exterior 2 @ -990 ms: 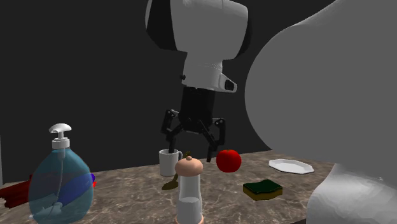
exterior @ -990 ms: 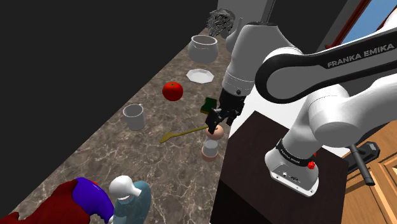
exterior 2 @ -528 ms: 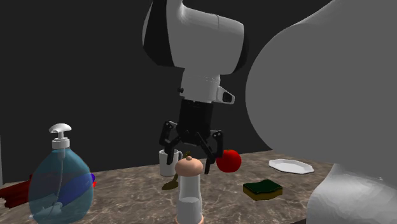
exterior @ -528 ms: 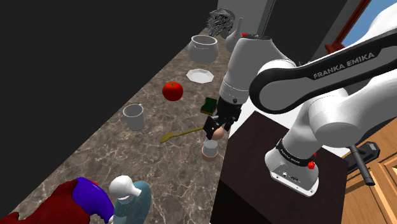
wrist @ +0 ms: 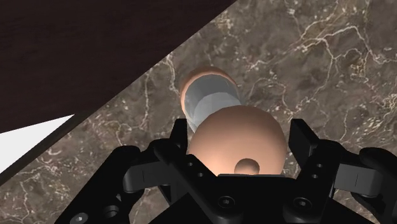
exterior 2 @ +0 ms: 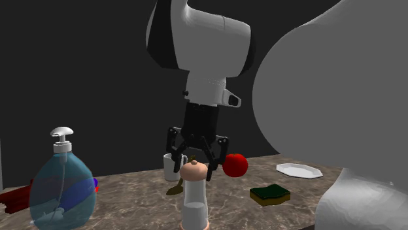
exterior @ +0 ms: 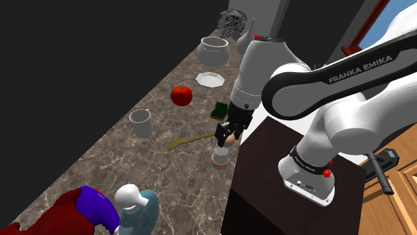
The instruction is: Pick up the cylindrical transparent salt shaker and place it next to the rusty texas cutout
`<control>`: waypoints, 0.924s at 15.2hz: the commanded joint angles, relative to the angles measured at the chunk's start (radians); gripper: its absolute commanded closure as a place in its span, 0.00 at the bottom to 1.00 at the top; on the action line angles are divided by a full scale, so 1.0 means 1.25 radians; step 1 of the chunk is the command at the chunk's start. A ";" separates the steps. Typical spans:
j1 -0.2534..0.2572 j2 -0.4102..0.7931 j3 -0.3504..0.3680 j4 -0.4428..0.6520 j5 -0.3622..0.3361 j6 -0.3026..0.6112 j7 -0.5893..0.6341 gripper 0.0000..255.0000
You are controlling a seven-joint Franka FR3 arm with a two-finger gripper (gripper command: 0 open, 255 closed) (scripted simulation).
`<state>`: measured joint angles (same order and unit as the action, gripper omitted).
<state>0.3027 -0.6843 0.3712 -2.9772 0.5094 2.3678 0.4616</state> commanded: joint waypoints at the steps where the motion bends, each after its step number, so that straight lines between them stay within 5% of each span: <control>1: 0.000 0.000 0.000 -0.001 0.000 0.000 0.000 1.00; 7: 0.000 0.000 0.000 0.000 0.000 -0.001 0.000 1.00; 14: -0.014 -0.074 -0.020 0.040 -0.036 -0.113 0.020 1.00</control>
<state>0.2877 -0.7655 0.3495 -2.9352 0.4698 2.2459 0.4827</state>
